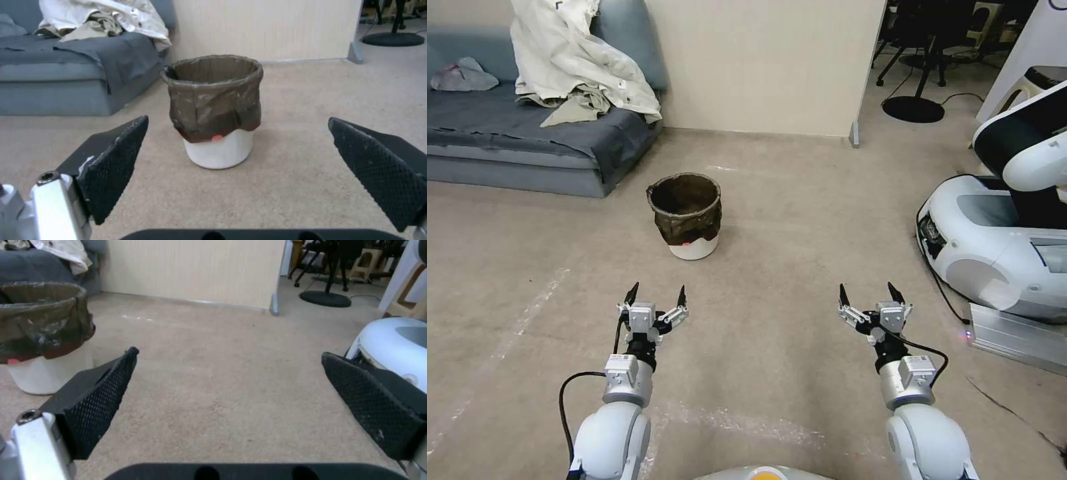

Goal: Pick up the trash can from the floor.

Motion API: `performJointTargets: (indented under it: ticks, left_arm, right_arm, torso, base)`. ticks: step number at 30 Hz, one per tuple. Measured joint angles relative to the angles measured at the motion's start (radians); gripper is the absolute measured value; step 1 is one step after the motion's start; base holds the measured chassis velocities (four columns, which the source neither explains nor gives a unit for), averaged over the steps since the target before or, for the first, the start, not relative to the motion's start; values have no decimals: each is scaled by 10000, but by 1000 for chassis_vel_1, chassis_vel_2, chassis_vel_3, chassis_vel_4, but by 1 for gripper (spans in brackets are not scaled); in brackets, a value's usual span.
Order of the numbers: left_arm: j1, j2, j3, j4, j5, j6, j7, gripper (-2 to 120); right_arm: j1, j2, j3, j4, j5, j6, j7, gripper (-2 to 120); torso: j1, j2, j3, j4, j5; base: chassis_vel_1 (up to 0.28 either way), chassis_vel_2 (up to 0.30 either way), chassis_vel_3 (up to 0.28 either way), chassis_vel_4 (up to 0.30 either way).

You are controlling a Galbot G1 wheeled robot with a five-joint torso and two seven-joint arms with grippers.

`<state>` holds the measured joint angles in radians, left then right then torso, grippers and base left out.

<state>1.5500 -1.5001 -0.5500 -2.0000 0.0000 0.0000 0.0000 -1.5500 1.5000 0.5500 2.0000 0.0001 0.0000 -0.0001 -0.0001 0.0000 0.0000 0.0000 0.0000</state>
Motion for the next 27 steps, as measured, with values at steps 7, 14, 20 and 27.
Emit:
performJointTargets:
  ticks: [7,14,20,27]
  left_arm:
    - [0,0,0,-1,0,0,0,100]
    - [-29,-3,7,-71,-52,51,0,100]
    - [-928,-189,237,-1794,-1673,1911,49,100]
    - [-890,166,-130,-1946,-1860,2290,23,100]
  right_arm:
    - [0,0,0,0,0,0,0,100]
    - [-29,0,71,111,37,-109,-8,100]
    - [-466,-26,1259,2199,833,-1795,-209,100]
    - [-439,-363,1712,2283,1809,-1517,-675,100]
  torso:
    - [0,0,0,0,0]
    - [1,0,1,3,3]
    - [1,1,0,-7,2]
    - [0,0,0,2,2]
  base:
    - [0,0,0,0]
    - [0,0,0,0]
    - [0,0,0,0]
    - [0,0,0,0]
